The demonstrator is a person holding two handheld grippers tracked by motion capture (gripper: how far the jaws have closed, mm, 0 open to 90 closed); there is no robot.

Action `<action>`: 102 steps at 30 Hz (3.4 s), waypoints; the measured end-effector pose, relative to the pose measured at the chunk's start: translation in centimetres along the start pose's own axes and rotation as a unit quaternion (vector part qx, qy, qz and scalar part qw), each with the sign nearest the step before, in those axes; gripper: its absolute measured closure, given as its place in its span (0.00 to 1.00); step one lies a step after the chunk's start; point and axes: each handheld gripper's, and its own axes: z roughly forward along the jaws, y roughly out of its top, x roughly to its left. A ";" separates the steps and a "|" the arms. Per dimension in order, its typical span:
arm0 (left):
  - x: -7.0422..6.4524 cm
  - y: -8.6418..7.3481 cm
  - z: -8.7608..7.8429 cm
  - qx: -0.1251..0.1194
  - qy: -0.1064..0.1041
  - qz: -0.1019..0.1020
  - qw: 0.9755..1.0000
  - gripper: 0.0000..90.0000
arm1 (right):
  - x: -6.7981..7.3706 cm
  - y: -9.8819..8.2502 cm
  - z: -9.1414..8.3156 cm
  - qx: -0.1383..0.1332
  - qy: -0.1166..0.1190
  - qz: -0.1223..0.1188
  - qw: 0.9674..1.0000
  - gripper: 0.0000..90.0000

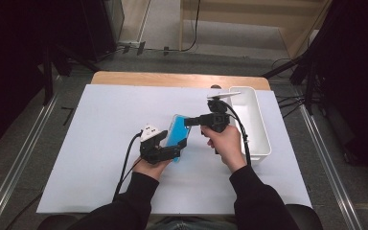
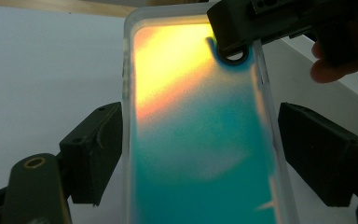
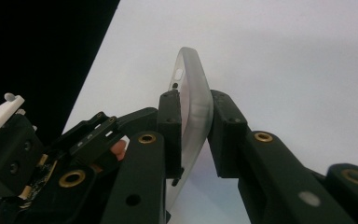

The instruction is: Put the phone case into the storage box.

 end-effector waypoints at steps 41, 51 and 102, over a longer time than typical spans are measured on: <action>2.6 4.2 -2.3 0.085 -0.101 -0.065 0.989 0.15 | 0.9 0.1 -2.1 0.012 -0.019 -0.101 0.995 0.87; 3.3 5.0 -2.7 0.118 -0.122 -0.060 0.984 0.16 | 1.3 0.0 -2.8 0.019 -0.017 -0.149 0.989 0.87; 4.1 6.8 -4.4 0.236 -0.167 0.083 0.954 0.27 | 2.3 -2.0 -4.7 0.085 0.019 -0.329 0.940 0.86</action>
